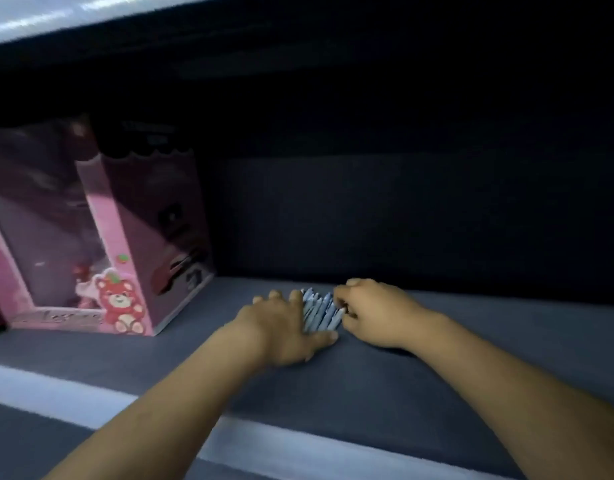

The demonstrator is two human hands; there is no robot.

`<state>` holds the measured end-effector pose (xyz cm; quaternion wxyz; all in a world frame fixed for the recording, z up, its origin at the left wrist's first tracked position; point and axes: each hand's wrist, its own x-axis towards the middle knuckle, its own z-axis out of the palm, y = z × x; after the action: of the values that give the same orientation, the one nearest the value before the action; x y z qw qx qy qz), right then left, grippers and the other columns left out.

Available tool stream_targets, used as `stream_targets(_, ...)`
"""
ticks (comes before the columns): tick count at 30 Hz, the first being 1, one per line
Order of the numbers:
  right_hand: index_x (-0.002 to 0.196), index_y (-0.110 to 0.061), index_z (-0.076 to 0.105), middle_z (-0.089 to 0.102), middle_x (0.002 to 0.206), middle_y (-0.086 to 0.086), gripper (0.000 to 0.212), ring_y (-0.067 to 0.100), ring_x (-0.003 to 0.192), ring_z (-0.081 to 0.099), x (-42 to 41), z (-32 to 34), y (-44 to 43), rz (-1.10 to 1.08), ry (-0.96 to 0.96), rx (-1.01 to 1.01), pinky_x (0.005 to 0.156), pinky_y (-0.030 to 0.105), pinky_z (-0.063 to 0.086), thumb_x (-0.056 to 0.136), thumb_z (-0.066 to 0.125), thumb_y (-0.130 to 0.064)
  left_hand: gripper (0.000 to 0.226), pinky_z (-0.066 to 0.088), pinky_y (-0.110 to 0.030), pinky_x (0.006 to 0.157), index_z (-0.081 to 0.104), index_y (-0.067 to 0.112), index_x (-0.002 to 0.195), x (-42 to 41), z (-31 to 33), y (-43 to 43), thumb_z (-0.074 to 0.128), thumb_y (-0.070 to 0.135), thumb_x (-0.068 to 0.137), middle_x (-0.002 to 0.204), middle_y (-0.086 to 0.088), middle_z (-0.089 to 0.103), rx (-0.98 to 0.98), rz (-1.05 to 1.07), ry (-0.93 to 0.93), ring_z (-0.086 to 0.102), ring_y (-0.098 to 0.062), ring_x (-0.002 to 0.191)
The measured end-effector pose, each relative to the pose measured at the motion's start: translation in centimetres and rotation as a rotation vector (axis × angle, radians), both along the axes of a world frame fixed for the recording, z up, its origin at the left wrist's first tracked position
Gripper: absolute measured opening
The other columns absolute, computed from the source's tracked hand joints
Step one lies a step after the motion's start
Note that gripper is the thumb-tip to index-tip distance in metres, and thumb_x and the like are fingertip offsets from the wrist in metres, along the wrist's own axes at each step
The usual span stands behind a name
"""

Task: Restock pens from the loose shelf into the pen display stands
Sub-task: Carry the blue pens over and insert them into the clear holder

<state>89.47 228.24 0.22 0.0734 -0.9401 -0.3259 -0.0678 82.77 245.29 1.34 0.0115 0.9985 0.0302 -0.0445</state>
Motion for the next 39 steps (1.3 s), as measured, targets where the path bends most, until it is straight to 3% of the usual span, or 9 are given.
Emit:
stream_targets(4, 0.112, -0.019, 0.064, 0.053, 0.106, -0.003, 0.018, 0.016, 0.091, 0.055, 0.4, -1.4, -0.2, -0.021, 0.073, 0.172, 0.079, 0.035, 0.052, 0.098, 0.052, -0.017, 0.094, 0.051, -0.04, 0.099, 0.029, 0.015, 0.148, 3.6, 1.7, -0.7, 0.058, 0.075, 0.082, 0.142, -0.013, 0.039, -0.039, -0.061, 0.162, 0.053, -0.029, 0.122)
stream_targets(8, 0.106, -0.018, 0.075, 0.067, 0.1, -0.01, 0.028, 0.0, 0.083, 0.059, 1.5, -1.7, -0.4, -0.101, 0.18, 0.441, 0.074, 0.014, 0.046, 0.099, 0.052, -0.005, 0.091, 0.052, -0.033, 0.085, 0.026, 0.012, 0.147, 6.3, 2.7, -1.4, 0.065, 0.063, 0.083, 0.135, -0.011, 0.042, -0.036, -0.102, 0.244, 0.056, -0.022, 0.107)
stream_targets(13, 0.097, -0.024, 0.075, 0.074, 0.087, -0.001, 0.027, 0.012, 0.072, 0.067, 3.2, -2.3, -1.0, -0.256, 0.226, 0.608, 0.07, 0.028, 0.055, 0.095, 0.055, -0.007, 0.073, 0.045, -0.029, 0.074, 0.03, 0.012, 0.136, 8.2, 0.8, -2.0, 0.069, 0.046, 0.084, 0.124, -0.009, 0.043, -0.123, -0.157, 0.209, 0.055, -0.02, 0.102)
stream_targets(19, 0.093, -0.018, 0.072, 0.069, 0.08, -0.005, 0.017, 0.01, 0.076, 0.066, 4.2, -2.0, -1.5, -0.362, 0.218, 0.655, 0.073, 0.02, 0.053, 0.091, 0.058, -0.007, 0.03, 0.045, -0.031, 0.075, 0.039, 0.012, 0.107, 8.0, -0.1, -1.4, 0.062, 0.02, 0.088, 0.116, -0.007, 0.058, -0.109, -0.24, -0.062, 0.06, -0.028, 0.102)
stream_targets(24, 0.094, -0.016, 0.067, 0.072, 0.079, 0.002, 0.005, 0.02, 0.078, 0.071, 3.9, -1.8, -1.4, -0.367, 0.198, 0.73, 0.08, 0.041, 0.058, 0.093, 0.064, -0.02, 0.024, 0.045, -0.026, 0.055, 0.052, 0.011, 0.076, 9.4, -0.4, -0.5, 0.066, 0.024, 0.09, 0.075, -0.001, 0.058, -0.559, -0.135, -0.19, 0.061, -0.018, 0.067)
stream_targets(27, 0.085, -0.003, 0.07, 0.074, 0.076, 0.01, 0.035, 0.026, 0.071, 0.072, 3.7, -1.5, -1.5, -0.359, 0.228, 0.795, 0.075, 0.05, 0.059, 0.095, 0.063, -0.035, 0.041, 0.049, -0.025, 0.052, 0.058, 0.011, 0.061, 9.4, -0.1, -0.9, 0.072, 0.035, 0.092, 0.054, -0.004, 0.058, -1.026, -0.043, -0.258, 0.057, -0.017, 0.049)
stream_targets(30, 0.087, -0.003, 0.069, 0.074, 0.081, 0.011, 0.033, 0.023, 0.068, 0.072, 3.2, -0.9, -1.4, -0.313, 0.282, 0.945, 0.073, 0.049, 0.062, 0.097, 0.062, -0.033, 0.04, 0.05, -0.031, 0.061, 0.061, 0.008, 0.066, 9.3, -0.2, -1.5, 0.077, 0.038, 0.086, 0.058, -0.007, 0.061, -1.291, -0.05, -0.354, 0.06, -0.017, 0.057)
stream_targets(35, 0.09, -0.021, 0.068, 0.075, 0.088, 0.007, 0.015, 0.025, 0.082, 0.074, 2.0, 1.0, -1.2, -0.155, 0.407, 1.246, 0.081, 0.047, 0.062, 0.101, 0.059, -0.026, 0.049, 0.045, -0.028, 0.041, 0.067, 0.005, 0.081, 8.7, -0.3, -3.5, 0.077, 0.053, 0.076, 0.055, -0.006, 0.062, -1.645, -0.057, -0.506, 0.061, -0.02, 0.047)
stream_targets(39, 0.09, -0.019, 0.071, 0.077, 0.088, 0.007, 0.018, 0.025, 0.087, 0.075, 1.3, 2.8, -1.8, -0.077, 0.389, 1.431, 0.084, 0.045, 0.06, 0.094, 0.066, -0.036, 0.028, 0.048, -0.033, 0.049, 0.059, 0.005, 0.066, 8.0, -0.8, -5.4, 0.079, 0.011, 0.085, 0.054, -0.014, 0.055, -1.654, -0.282, -0.523, 0.055, -0.027, 0.048)
